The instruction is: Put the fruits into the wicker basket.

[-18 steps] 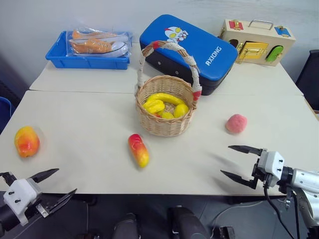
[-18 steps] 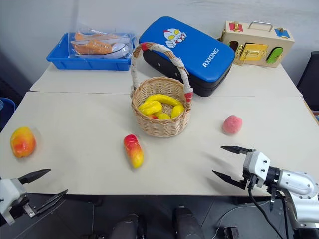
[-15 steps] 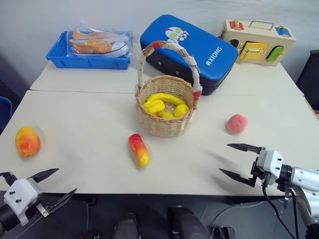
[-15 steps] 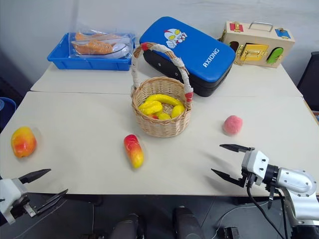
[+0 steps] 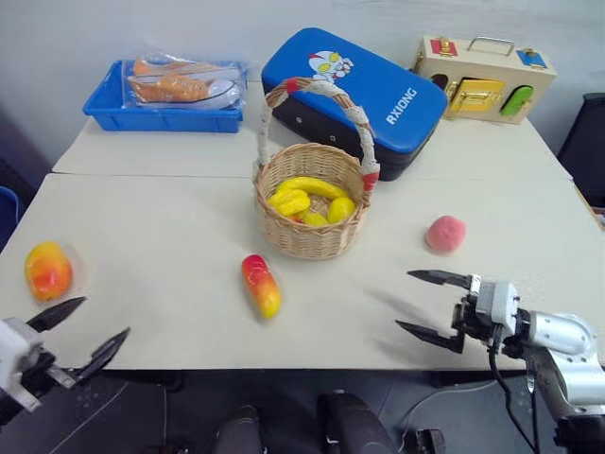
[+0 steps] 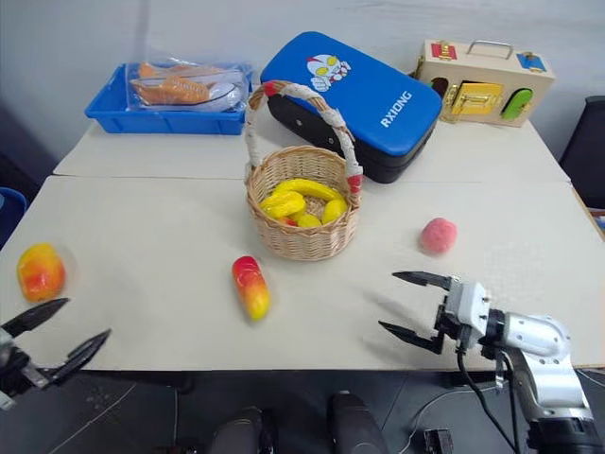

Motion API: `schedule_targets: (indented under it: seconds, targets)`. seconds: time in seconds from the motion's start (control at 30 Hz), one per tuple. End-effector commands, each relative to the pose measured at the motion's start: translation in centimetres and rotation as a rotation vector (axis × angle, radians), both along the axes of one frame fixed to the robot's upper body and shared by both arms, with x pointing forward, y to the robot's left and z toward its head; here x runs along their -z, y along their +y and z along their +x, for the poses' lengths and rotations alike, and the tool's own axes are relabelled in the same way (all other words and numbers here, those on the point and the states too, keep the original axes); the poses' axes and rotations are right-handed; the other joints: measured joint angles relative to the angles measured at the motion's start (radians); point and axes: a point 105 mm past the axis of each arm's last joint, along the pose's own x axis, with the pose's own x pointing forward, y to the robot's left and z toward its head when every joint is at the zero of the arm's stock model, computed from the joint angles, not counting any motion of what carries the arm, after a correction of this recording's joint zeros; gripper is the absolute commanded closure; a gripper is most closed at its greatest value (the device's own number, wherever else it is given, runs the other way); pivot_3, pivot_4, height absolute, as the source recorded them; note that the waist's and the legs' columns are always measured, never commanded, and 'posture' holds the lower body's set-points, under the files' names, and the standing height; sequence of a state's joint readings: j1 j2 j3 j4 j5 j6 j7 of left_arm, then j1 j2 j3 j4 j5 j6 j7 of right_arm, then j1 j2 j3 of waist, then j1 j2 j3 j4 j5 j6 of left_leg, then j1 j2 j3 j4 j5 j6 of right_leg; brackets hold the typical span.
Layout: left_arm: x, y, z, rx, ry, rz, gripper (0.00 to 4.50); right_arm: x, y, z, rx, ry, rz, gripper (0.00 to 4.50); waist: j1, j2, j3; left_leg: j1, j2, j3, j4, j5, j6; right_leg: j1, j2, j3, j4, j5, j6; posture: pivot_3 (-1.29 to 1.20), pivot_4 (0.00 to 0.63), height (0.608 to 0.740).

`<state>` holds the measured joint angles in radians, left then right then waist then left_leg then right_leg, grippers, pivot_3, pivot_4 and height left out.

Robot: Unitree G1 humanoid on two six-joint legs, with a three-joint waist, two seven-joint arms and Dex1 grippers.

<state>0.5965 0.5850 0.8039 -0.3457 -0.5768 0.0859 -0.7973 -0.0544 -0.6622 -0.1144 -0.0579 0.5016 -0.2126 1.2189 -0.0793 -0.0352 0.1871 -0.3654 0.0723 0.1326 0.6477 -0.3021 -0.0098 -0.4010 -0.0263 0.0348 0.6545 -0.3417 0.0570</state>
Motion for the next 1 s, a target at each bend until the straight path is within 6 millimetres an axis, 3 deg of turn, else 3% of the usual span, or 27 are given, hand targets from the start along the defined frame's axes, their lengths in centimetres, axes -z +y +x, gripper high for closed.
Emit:
schedule_targets:
  seconds: [0.03, 0.13, 0.2, 0.33, 0.43, 0.6, 0.67, 0.83, 1.0]
  targets:
    - [-0.6, 3.8, -3.2, -0.307, 0.005, -0.16, 0.03, -4.5, 3.1, -0.4, -0.118, -0.142, 0.144, 0.0, -0.011, 0.0, 0.0, 0.0, 0.0, 0.0, 0.0, 0.0, -0.001, 0.0, 0.0, 0.0, 0.0, 0.0, 0.0, 0.0, 0.15, 0.74]
    - [-0.4, 7.1, -6.0, -0.596, 0.014, -0.285, 0.03, -7.2, 5.1, -0.6, -0.17, -0.255, 0.266, 0.0, -0.006, -0.002, 0.0, 0.0, 0.002, -0.004, 0.0, -0.001, -0.002, 0.0, 0.002, -0.002, 0.0, 0.0, 0.0, 0.0, 0.15, 0.74]
    - [-0.5, 8.8, -7.2, -0.728, -0.006, -0.333, 0.03, -8.1, 6.3, -0.8, -0.219, -0.24, 0.317, 0.0, -0.001, -0.002, 0.0, -0.001, 0.001, -0.005, 0.001, -0.001, -0.003, 0.0, 0.002, -0.003, 0.0, 0.0, 0.0, 0.0, 0.15, 0.74]
    - [0.4, 11.1, -7.3, -0.887, 0.002, -0.479, 0.03, -8.4, 7.6, -1.8, -0.337, -0.159, 0.334, 0.0, 0.023, -0.003, 0.0, -0.002, -0.002, -0.009, 0.002, 0.0, -0.001, 0.002, -0.001, -0.003, -0.001, -0.001, -0.001, 0.0, 0.15, 0.74]
    - [0.1, 11.3, -5.1, -0.854, 0.001, -0.547, 0.03, -7.9, 7.8, -2.1, -0.353, -0.153, 0.303, 0.0, 0.028, -0.007, -0.003, -0.001, -0.003, -0.012, 0.002, 0.001, -0.001, 0.004, -0.002, -0.006, -0.001, -0.001, -0.002, 0.0, 0.15, 0.74]
    - [-3.1, 9.8, 2.3, -0.647, 0.058, -0.512, 0.03, -6.9, 7.3, -1.5, -0.305, -0.175, 0.266, 0.0, 0.032, -0.014, -0.007, -0.001, -0.003, -0.016, 0.001, 0.002, -0.003, 0.006, -0.004, -0.012, 0.0, -0.002, -0.004, 0.0, 0.15, 0.74]
    - [-3.9, 9.3, 4.4, -0.585, 0.123, -0.452, 0.03, -6.6, 7.2, -1.3, -0.294, -0.173, 0.254, 0.0, 0.029, -0.014, -0.007, 0.0, -0.003, -0.017, 0.0, 0.002, -0.004, 0.006, -0.005, -0.016, 0.0, -0.003, -0.006, 0.0, 0.15, 0.74]
    - [-3.7, 10.8, 8.6, -0.687, 0.349, -0.431, 0.03, -6.0, 7.1, -1.0, -0.281, -0.17, 0.239, 0.0, 0.02, -0.011, -0.006, -0.001, -0.005, -0.013, -0.002, 0.002, -0.004, 0.003, -0.018, -0.038, 0.002, -0.003, -0.006, 0.0, 0.15, 0.74]
    - [-2.6, 11.2, 10.8, -0.715, 0.435, -0.422, 0.03, -6.0, 7.2, -0.8, -0.267, -0.17, 0.245, 0.0, 0.023, -0.009, -0.005, -0.005, -0.003, -0.01, -0.001, 0.005, -0.012, -0.007, -0.02, -0.045, 0.01, -0.003, -0.005, 0.0, 0.15, 0.74]
